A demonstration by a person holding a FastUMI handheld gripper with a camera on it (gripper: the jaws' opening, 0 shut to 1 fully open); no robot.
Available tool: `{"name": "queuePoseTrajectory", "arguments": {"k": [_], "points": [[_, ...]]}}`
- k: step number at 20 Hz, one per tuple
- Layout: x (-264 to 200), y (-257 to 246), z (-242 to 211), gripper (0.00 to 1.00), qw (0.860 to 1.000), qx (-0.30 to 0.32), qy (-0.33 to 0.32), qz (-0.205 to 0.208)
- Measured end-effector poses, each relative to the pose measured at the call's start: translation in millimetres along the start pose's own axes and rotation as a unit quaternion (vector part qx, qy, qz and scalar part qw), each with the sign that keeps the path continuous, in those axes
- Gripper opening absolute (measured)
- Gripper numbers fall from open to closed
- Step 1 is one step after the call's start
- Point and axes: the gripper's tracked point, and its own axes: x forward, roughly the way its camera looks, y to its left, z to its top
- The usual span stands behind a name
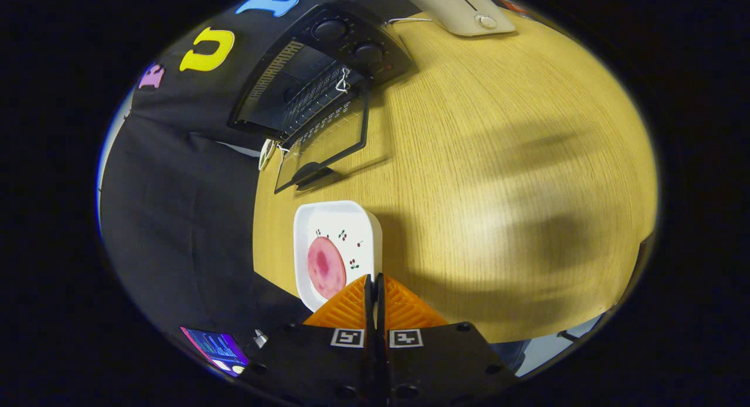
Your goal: Open the toaster oven, put the food inside, and close the toaster oven door.
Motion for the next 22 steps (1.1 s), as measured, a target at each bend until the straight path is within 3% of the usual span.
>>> {"name": "queuePoseTrajectory", "arguments": {"k": [15,22], "points": [[3,54,-9,0.02,0.982,0.11,-0.151,0.003],[18,76,26,0.02,0.956,0.188,-0.223,0.017]]}}
